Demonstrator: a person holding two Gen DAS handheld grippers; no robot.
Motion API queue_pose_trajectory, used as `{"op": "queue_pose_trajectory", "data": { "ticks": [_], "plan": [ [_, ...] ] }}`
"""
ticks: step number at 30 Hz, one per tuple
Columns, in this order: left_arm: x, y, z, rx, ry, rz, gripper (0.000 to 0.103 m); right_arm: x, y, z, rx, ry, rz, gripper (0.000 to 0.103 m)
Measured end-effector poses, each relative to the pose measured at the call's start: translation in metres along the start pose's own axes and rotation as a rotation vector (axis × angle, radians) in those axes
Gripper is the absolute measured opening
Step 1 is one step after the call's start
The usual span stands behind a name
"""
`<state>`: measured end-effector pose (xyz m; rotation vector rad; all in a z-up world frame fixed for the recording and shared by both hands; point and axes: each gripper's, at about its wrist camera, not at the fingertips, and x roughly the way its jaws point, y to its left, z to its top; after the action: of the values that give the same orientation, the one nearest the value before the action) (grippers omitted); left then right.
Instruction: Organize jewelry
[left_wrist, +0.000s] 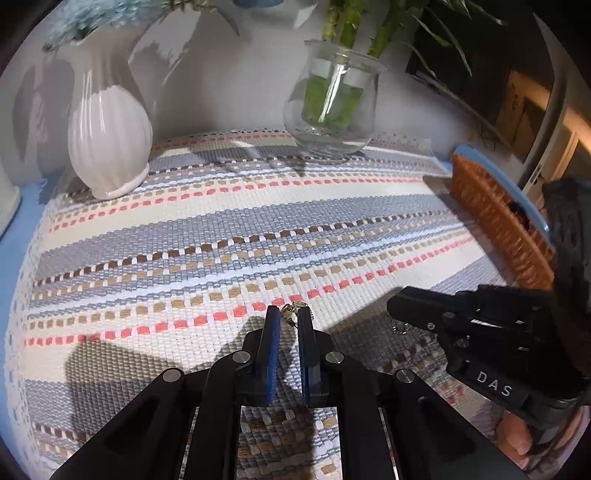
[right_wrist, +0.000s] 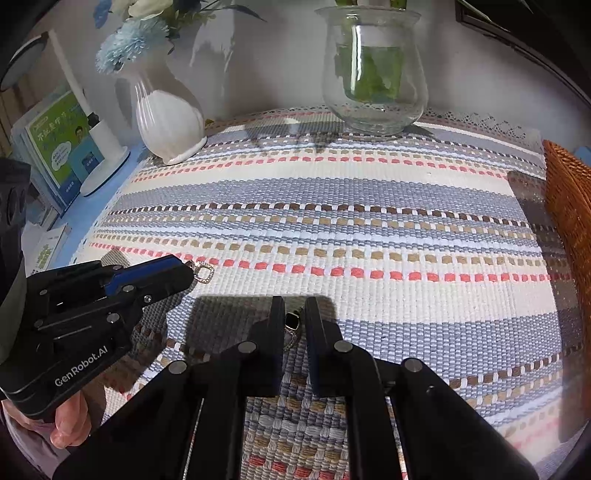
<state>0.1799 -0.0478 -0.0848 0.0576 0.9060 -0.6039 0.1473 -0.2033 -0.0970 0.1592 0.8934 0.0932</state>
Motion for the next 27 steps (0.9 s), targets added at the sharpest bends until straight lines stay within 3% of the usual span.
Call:
{"op": "queue_pose_trajectory", "data": {
  "ticks": [11,19,27],
  "plan": [
    [-0.018,0.044,0.003,-0.241,-0.036,-0.301,0.009,-0.004,-0.007,0.0,0.039,-0.01,0.044,0.012],
    [-0.02,0.032,0.002,-0.192,-0.023,-0.268,0.009,-0.014,-0.003,-0.003,0.029,-0.037,0.022,0.012],
    [-0.019,-0.001,0.001,-0.067,-0.005,-0.175,0.009,-0.046,-0.025,-0.024,0.051,-0.03,-0.012,0.012]
  ]
}}
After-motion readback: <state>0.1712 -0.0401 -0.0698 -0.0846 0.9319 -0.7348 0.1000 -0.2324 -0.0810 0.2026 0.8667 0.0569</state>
